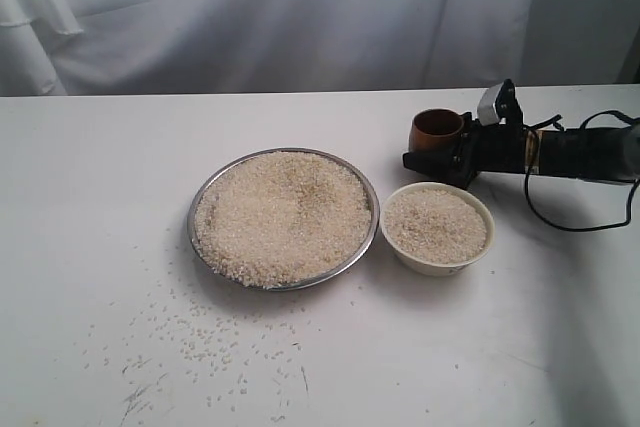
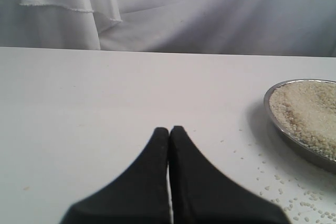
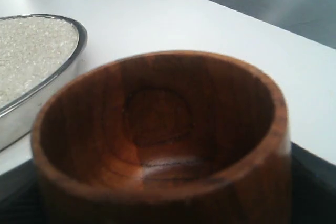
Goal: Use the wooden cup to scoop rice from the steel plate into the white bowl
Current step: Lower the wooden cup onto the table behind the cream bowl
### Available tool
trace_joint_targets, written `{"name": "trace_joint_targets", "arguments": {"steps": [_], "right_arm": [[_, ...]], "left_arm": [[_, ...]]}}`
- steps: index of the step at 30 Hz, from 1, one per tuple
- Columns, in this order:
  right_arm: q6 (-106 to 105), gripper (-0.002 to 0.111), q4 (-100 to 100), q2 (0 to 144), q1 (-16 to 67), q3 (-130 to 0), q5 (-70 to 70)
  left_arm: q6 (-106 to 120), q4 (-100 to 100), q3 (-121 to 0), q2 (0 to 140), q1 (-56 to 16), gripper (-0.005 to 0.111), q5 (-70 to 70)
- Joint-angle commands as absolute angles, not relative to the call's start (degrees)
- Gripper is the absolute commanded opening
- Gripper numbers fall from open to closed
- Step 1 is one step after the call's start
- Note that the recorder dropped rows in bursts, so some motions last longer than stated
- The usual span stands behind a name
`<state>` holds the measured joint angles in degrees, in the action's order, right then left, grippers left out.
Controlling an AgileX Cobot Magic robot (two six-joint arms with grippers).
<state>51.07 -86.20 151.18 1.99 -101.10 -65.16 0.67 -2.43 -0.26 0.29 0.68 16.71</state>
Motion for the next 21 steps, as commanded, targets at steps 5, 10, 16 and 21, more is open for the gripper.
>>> {"name": "trace_joint_targets", "arguments": {"steps": [5, 10, 16, 21], "right_arm": [[48.59, 0.005, -83.06, 150.70, 2.25, -101.61, -65.47], [48.18, 0.027, -83.06, 150.70, 2.34, -101.61, -63.29], [48.83, 0.052, -83.06, 150.70, 2.34, -101.61, -62.16], [50.10, 0.059, -83.06, 150.70, 2.34, -101.61, -61.38]], "left_arm": [[0.49, -2.48, 0.00, 0.00, 0.60, 0.000, 16.34], [0.49, -2.48, 0.00, 0.00, 0.60, 0.000, 16.34], [0.49, -2.48, 0.00, 0.00, 0.60, 0.000, 16.34], [0.49, -2.48, 0.00, 0.00, 0.60, 0.000, 16.34]]}}
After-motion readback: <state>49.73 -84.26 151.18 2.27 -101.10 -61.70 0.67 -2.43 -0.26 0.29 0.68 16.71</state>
